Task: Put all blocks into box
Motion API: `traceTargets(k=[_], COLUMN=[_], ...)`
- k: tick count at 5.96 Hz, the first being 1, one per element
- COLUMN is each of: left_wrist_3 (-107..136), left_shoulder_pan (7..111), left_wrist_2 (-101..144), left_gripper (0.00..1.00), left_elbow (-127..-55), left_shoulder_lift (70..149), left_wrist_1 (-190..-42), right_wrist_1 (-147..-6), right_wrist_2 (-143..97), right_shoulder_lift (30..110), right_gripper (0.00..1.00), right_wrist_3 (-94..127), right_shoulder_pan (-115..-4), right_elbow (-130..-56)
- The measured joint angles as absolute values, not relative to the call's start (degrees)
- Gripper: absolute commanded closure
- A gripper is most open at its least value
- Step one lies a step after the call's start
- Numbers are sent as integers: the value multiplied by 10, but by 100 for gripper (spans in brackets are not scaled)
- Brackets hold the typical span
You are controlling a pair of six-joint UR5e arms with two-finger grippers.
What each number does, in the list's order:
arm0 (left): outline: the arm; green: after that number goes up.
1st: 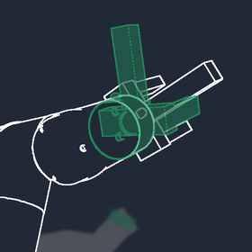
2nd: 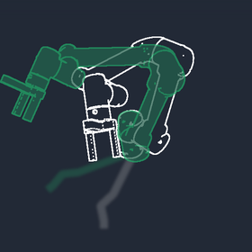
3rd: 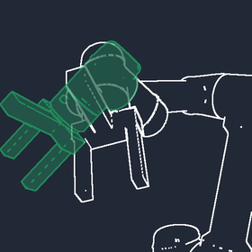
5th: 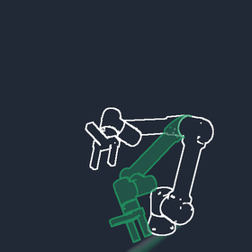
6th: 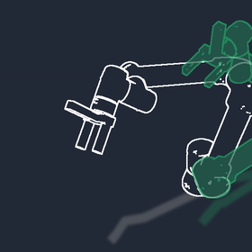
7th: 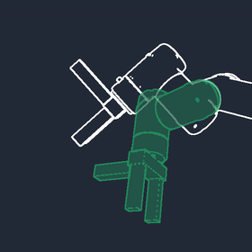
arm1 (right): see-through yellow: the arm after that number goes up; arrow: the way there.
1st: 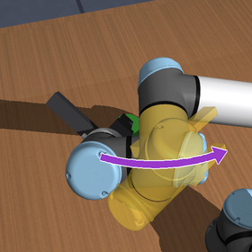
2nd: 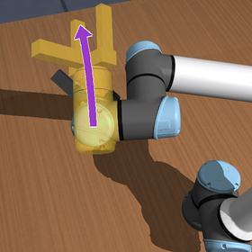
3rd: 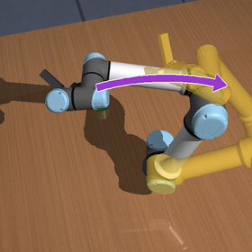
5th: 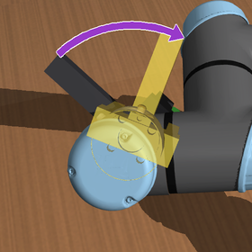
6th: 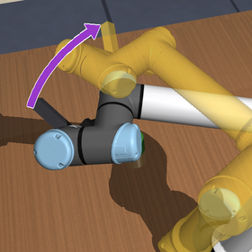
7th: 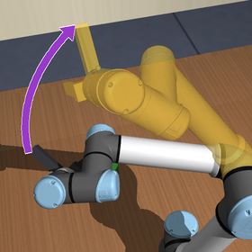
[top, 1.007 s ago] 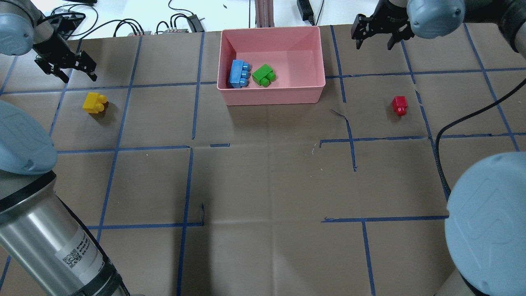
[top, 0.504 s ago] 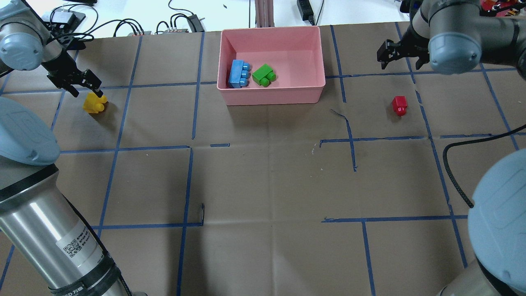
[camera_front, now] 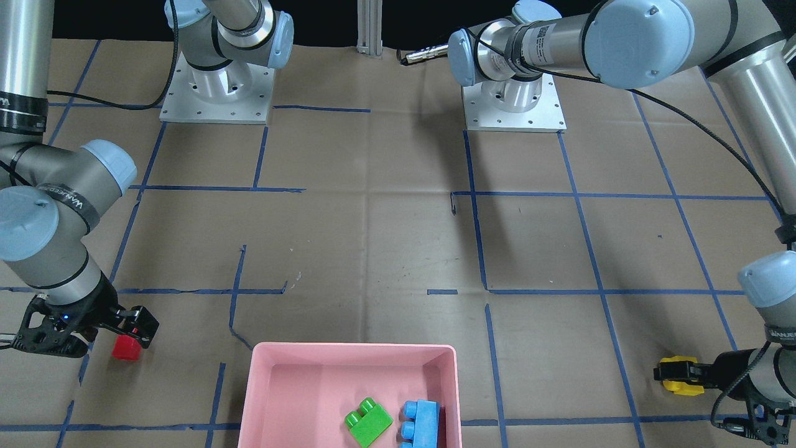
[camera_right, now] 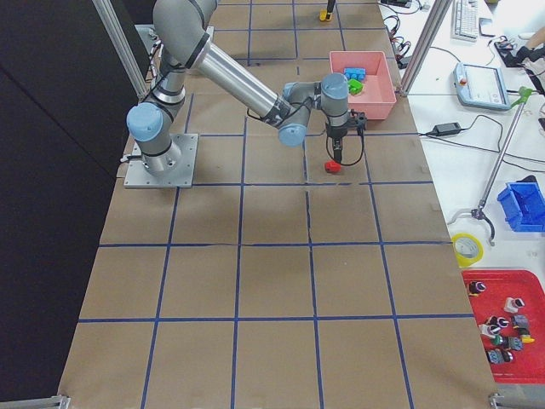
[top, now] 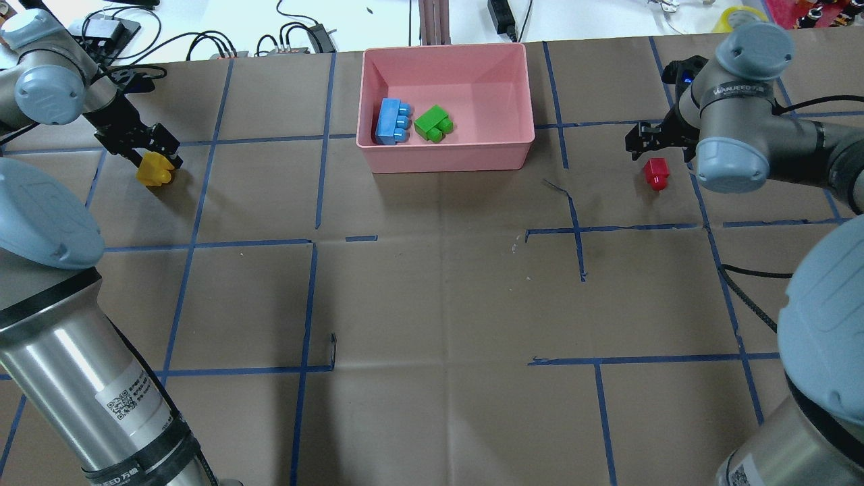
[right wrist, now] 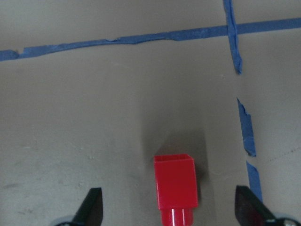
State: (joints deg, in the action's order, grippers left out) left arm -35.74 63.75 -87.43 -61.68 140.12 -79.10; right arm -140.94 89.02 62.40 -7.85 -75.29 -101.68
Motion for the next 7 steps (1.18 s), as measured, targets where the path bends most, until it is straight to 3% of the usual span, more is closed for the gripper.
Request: traceTargets(k=[2,3,5,6,7], left_wrist_3=[-360,-360,-360,-359,-358], left_shoulder_pan=[637,637,638,638,639], left_wrist_2=[-876,-879,-882,-883,-884], left_gripper=[47,61,87,94,95], left_elbow=[-624,-623,-621,-619,-613], left_shoulder_lift=[1396,1393,1392,1391,1386], left_wrist_1=[-791,-792,-793,-794,-797], right_wrist_1=[-1420,-1420,-1420,-1420,-1420], right_wrist_2=[890,890,890,890,890], right_shoulder_lift=[608,602,597,595,595], right_gripper=[1,8,30,44,72], right_wrist_3=[-79,-79,-80,-83,-87], right_shoulder_pan=[-748,-748,-748,-748,-748], right_elbow=[-1023,-1023,-1024,-1022,-1020])
